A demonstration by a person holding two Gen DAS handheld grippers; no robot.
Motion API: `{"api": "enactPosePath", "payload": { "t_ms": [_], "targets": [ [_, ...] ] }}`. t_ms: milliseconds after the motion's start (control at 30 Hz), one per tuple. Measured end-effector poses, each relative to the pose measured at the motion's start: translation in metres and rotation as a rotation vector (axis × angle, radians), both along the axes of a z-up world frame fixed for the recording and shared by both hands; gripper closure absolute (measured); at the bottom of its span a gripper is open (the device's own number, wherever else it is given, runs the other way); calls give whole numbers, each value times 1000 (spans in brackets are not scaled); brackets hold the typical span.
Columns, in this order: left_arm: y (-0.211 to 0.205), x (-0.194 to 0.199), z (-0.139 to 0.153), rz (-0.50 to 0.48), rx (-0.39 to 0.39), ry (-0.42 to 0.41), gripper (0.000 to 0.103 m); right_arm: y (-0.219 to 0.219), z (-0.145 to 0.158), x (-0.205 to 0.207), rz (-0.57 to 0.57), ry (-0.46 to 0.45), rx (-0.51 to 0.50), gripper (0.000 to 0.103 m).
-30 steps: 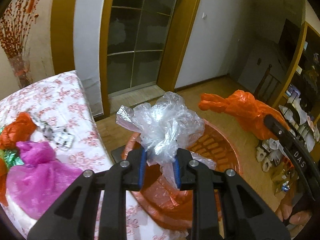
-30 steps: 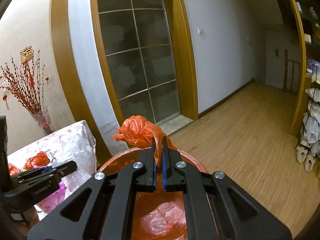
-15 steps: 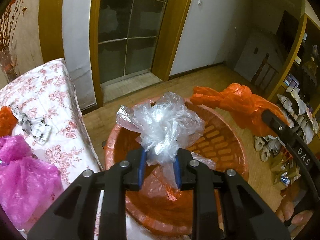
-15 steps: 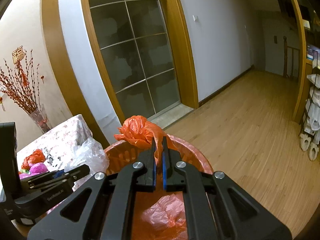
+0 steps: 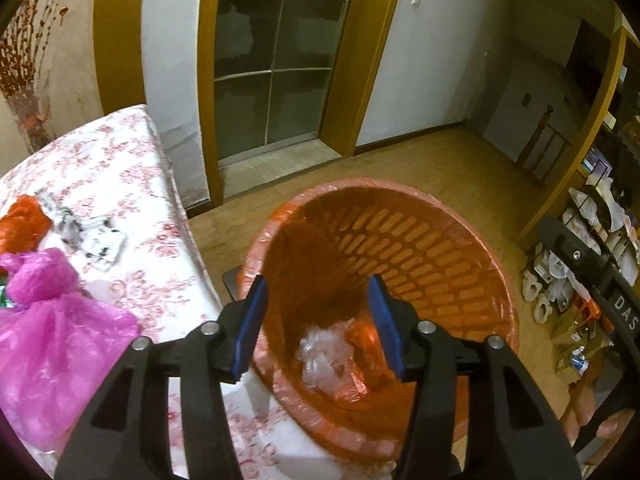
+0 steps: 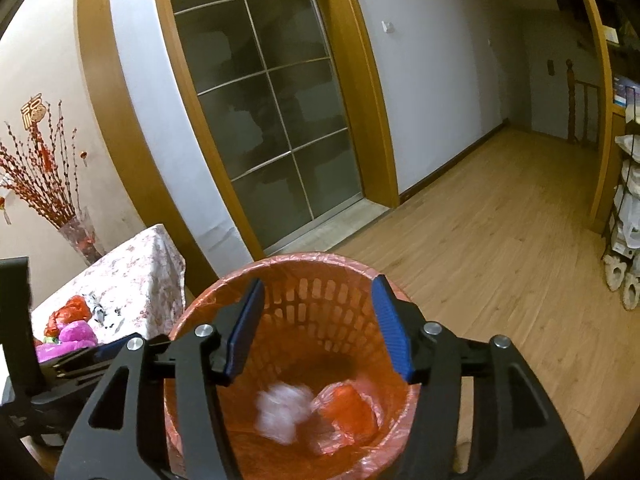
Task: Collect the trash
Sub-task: 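Grasp the large orange bag with the left gripper while the right grasps the pink bag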
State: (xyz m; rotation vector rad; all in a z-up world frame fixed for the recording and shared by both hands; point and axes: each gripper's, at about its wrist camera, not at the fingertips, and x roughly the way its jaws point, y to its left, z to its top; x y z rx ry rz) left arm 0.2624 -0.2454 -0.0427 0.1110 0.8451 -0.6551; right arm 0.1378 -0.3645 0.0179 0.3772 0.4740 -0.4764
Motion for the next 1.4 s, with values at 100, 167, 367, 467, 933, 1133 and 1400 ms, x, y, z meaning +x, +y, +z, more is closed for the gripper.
{"api": "enactPosePath", "payload": {
  "t_ms": [100, 167, 367, 467, 933, 1133, 1400],
  "targets": [
    [12, -7, 8, 20, 3, -28, 46, 3, 2, -2, -2, 2, -10, 47],
    [19, -11, 13, 31, 2, -40, 46, 6, 2, -2, 6, 4, -10, 47],
    [50, -19, 27, 82, -7, -68, 45, 25, 8, -1, 49, 7, -27, 47],
    [68, -21, 34, 116, -17, -77, 45, 38, 12, 2, 84, 7, -31, 47],
    [213, -23, 66, 414, -20, -168, 42, 145, 16, 58, 421, 53, -39, 47],
    [275, -12, 67, 563, -12, -171, 42, 187, 12, 98, 550, 87, 4, 47],
    [314, -11, 62, 636, -21, -158, 42, 227, -11, 148, 650, 219, 85, 47]
  ]
}}
